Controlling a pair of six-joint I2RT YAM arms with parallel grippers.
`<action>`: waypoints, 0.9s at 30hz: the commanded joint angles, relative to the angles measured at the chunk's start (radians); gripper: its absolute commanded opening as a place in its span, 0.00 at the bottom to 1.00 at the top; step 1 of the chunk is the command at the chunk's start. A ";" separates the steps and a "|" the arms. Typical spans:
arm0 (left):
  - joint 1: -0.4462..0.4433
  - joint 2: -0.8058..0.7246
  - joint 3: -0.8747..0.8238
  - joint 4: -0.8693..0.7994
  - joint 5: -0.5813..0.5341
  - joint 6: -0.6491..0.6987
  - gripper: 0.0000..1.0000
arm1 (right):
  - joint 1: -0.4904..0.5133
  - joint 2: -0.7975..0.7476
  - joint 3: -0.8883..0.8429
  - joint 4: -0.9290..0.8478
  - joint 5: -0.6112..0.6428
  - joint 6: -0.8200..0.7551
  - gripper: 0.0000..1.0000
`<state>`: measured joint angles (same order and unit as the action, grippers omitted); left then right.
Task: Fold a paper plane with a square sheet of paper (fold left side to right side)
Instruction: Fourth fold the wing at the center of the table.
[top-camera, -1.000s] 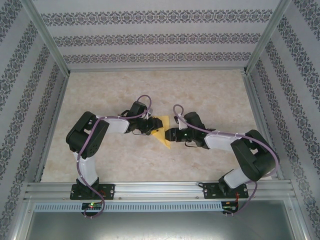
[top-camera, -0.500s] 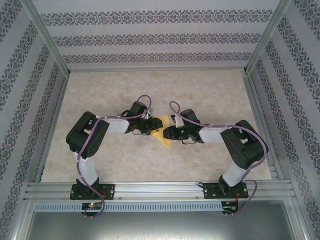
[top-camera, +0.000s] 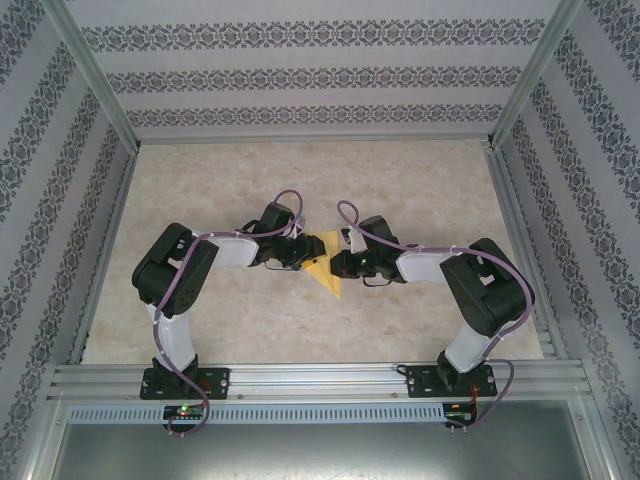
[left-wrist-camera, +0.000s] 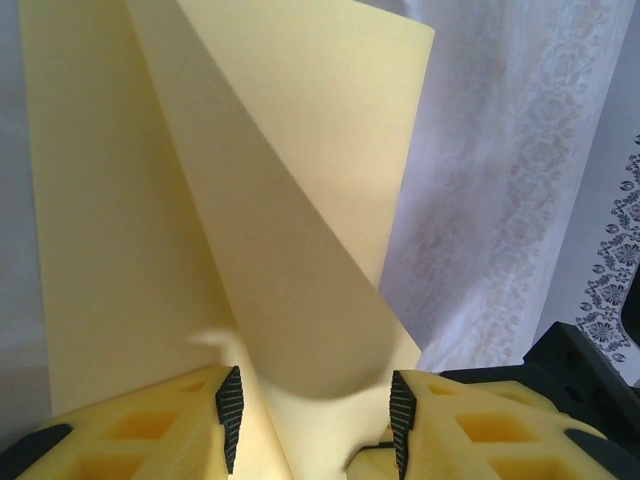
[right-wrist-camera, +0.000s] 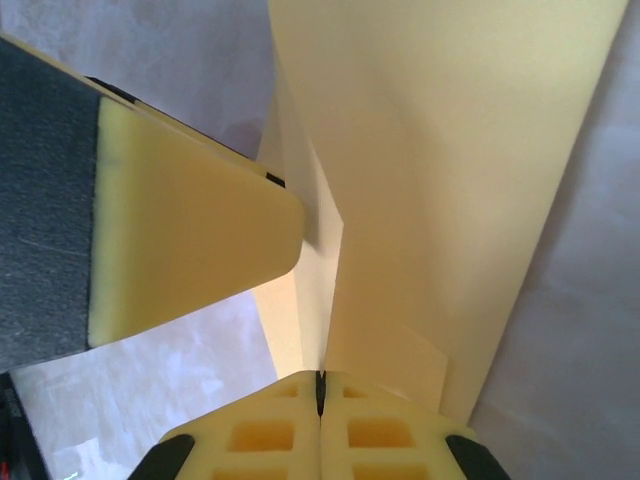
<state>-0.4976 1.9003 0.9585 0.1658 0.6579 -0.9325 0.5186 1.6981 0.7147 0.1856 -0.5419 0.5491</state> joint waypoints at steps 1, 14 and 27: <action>-0.015 0.018 0.004 -0.040 -0.031 0.006 0.47 | -0.014 0.000 0.030 -0.071 0.044 -0.048 0.04; -0.015 0.017 -0.001 -0.038 -0.032 0.006 0.47 | -0.029 0.003 0.059 -0.150 0.115 -0.096 0.04; -0.015 0.015 -0.005 -0.034 -0.032 0.006 0.47 | -0.031 0.032 0.083 -0.167 0.109 -0.109 0.05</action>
<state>-0.4976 1.9003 0.9585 0.1658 0.6579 -0.9325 0.4992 1.7069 0.7757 0.0395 -0.4492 0.4637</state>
